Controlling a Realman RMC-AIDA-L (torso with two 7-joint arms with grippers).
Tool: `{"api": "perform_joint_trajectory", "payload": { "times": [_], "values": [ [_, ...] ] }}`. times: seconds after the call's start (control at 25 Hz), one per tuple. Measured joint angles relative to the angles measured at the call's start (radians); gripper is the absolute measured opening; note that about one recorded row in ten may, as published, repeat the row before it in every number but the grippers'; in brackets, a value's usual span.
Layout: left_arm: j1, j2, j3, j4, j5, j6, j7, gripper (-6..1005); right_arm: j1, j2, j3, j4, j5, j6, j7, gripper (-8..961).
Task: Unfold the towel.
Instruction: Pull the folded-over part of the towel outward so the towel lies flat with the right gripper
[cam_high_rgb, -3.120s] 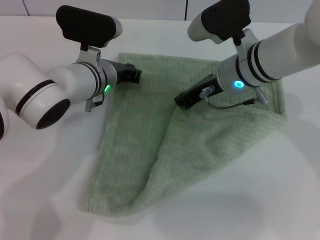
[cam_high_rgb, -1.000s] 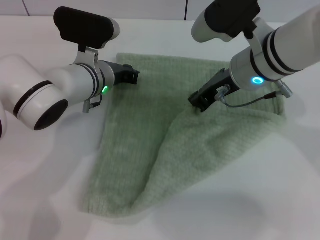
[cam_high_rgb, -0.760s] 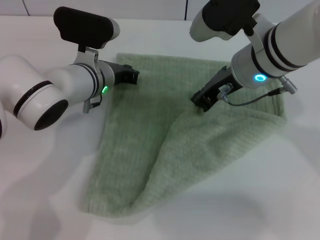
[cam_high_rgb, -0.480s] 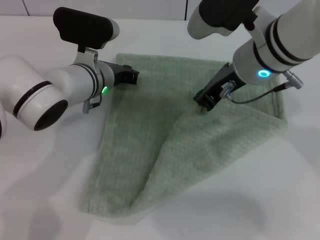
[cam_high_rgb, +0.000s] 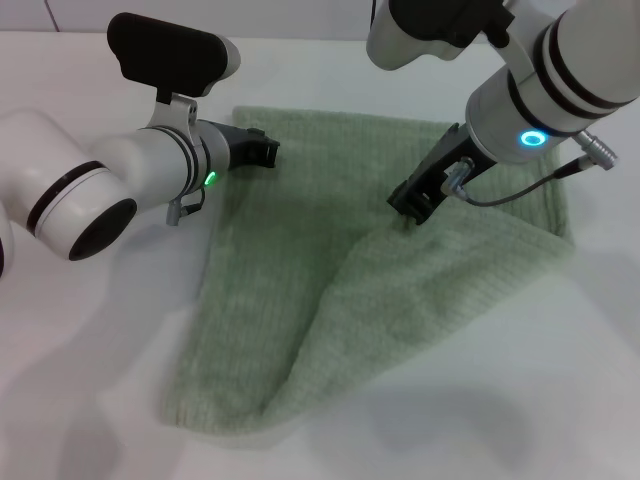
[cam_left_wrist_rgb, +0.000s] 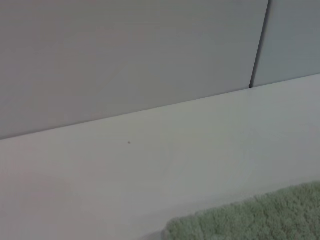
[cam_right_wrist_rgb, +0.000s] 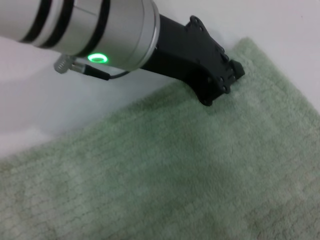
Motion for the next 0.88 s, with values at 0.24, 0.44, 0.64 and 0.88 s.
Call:
{"api": "perform_joint_trajectory", "payload": {
  "times": [0.24, 0.44, 0.64, 0.88],
  "values": [
    [0.000, 0.000, 0.000, -0.002, 0.002, 0.000, 0.000, -2, 0.005, 0.000, 0.015, -0.043, -0.001, -0.053, 0.019, 24],
    [0.001, 0.000, 0.000, -0.006, 0.003, 0.000, 0.000, -1, 0.024, -0.001, 0.030, -0.063, -0.001, -0.110, 0.033, 24],
    [0.002, 0.000, -0.001, -0.006, 0.003, 0.000, 0.008, -1, 0.065, -0.001, 0.049, -0.067, -0.001, -0.192, 0.046, 24],
    [0.002, 0.000, -0.008, -0.006, 0.003, 0.000, 0.008, -1, 0.103, -0.001, 0.059, -0.073, -0.001, -0.255, 0.064, 24]
  ]
}}
